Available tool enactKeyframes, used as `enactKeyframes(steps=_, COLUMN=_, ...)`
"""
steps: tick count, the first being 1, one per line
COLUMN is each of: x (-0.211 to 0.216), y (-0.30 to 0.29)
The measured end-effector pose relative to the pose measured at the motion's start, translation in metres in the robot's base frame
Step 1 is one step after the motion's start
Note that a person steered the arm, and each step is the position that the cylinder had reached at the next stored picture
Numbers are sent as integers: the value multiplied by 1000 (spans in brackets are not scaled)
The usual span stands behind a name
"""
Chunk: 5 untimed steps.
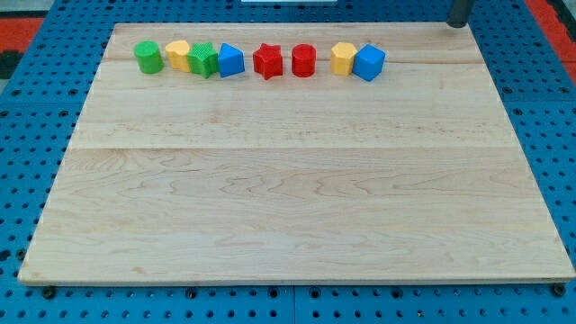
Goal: Move yellow hexagon towards center
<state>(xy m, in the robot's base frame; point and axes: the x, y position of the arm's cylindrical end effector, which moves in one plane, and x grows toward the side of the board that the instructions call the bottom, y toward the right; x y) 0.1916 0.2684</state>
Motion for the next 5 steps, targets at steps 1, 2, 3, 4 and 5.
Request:
enactKeyframes(steps=1, x=5, y=1)
enactKeyframes(steps=2, x=24, y=1)
enactKeyframes(steps=3, x=6, y=-36)
enactKeyframes(steps=4, x=0, y=-124)
enactKeyframes(steps=5, x=29, y=-186)
